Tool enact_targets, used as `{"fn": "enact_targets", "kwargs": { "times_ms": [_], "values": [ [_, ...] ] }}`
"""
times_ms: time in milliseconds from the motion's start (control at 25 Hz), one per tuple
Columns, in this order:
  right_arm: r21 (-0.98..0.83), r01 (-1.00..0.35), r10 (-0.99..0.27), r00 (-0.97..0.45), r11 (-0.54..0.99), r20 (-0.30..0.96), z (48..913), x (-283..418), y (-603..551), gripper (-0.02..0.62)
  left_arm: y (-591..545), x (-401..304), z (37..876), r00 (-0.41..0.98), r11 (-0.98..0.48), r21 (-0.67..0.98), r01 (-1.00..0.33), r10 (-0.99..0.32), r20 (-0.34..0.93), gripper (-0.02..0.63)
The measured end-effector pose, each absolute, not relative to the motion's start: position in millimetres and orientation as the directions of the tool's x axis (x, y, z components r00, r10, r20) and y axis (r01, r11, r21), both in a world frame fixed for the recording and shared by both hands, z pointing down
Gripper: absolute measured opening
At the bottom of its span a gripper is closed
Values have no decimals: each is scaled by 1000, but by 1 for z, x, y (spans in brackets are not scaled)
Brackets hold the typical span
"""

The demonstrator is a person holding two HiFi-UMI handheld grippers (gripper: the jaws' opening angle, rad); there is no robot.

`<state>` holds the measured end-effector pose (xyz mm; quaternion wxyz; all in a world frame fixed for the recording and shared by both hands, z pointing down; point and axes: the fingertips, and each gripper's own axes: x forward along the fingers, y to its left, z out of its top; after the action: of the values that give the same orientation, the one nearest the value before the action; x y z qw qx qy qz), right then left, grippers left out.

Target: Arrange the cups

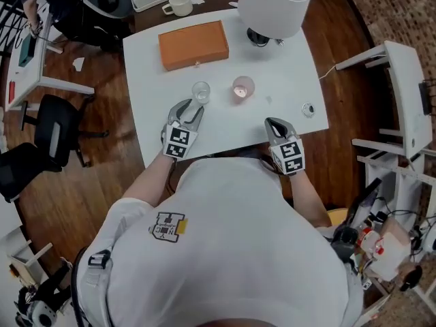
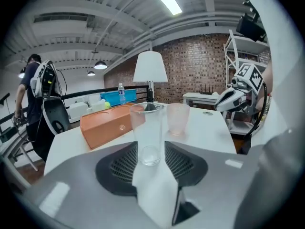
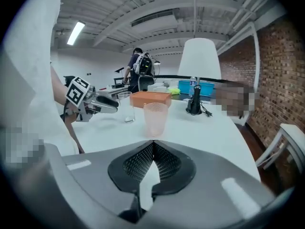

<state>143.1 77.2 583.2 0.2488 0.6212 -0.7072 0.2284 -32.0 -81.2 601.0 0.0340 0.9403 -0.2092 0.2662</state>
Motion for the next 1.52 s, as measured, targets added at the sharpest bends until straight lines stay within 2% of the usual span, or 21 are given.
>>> {"fn": "enact_targets", "kwargs": {
  "times_ms": [200, 360, 440, 600, 840, 920, 1520],
  "values": [
    [-6, -960, -740, -221, 281, 635, 577, 148, 45, 0, -96, -13, 591, 771, -911, -120, -395, -399, 496, 312],
    [-22, -940, -716, -275, 341, 642, 578, 148, 35, 17, -97, 5, 561, 799, -927, -293, -233, -354, 485, 362],
    [-29, -931, -706, -297, 365, 643, 578, 146, 30, 38, -93, 17, 556, 791, -934, -351, -72, -268, 550, 367],
    [-22, -905, -674, -332, 425, 659, 574, 135, 22, 60, -93, 27, 566, 667, -894, -388, 223, -150, 730, 367],
    [16, -869, -633, -347, 494, 692, 574, 118, 19, 66, -92, 32, 580, 503, -854, -298, 426, -50, 863, 360],
    [14, -866, -631, -353, 501, 691, 573, 112, 19, 66, -88, 32, 584, 474, -837, -286, 466, -37, 880, 327],
    [12, -929, -714, -276, 369, 644, 569, 110, 24, 41, -101, 20, 577, 391, -802, -235, 549, -2, 921, 316]
  ]
}}
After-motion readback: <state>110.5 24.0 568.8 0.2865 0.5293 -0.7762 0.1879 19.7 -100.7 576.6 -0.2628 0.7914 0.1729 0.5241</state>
